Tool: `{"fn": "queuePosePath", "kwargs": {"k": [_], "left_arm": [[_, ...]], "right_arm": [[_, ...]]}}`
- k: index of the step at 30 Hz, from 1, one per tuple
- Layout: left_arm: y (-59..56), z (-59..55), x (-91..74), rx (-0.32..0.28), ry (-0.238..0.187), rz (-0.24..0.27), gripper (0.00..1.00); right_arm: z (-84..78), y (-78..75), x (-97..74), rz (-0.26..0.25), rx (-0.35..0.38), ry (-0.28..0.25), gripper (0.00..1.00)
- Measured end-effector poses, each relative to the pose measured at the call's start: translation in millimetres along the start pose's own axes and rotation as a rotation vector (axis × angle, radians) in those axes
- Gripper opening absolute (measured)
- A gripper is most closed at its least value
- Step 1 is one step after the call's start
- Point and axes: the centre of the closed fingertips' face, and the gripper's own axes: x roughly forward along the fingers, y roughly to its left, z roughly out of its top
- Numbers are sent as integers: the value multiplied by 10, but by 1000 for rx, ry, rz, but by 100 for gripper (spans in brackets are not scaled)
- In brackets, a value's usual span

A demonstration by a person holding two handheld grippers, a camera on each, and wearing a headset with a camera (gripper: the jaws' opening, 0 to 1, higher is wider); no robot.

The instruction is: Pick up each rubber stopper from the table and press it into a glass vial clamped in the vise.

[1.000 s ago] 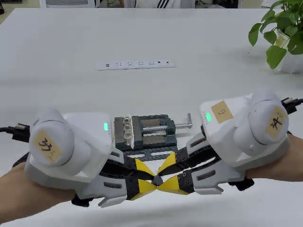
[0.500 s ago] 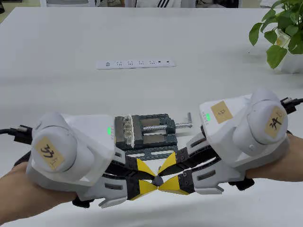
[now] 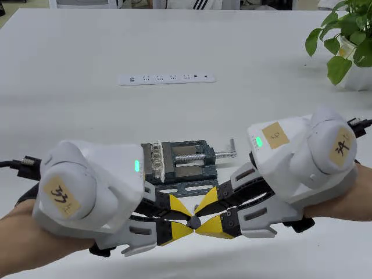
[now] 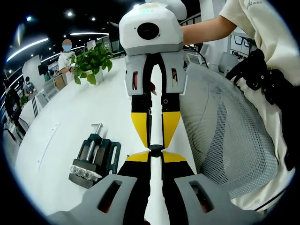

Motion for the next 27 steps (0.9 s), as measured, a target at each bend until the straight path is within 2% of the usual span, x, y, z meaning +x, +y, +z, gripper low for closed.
{"fn": "queuePosePath", "kwargs": {"k": [9,23,27], "left_arm": [[28,4,-9,-5,2,14,4],[27,24,-7,-14,1,30,4],[26,21,-4,-13,1,29,4]], "right_arm": [[19,-15,-5,-17,-6,-3,8],[14,-29,-28,-12,56,-22,8],[8,-24,-28,-14,40,-15,8]]}}
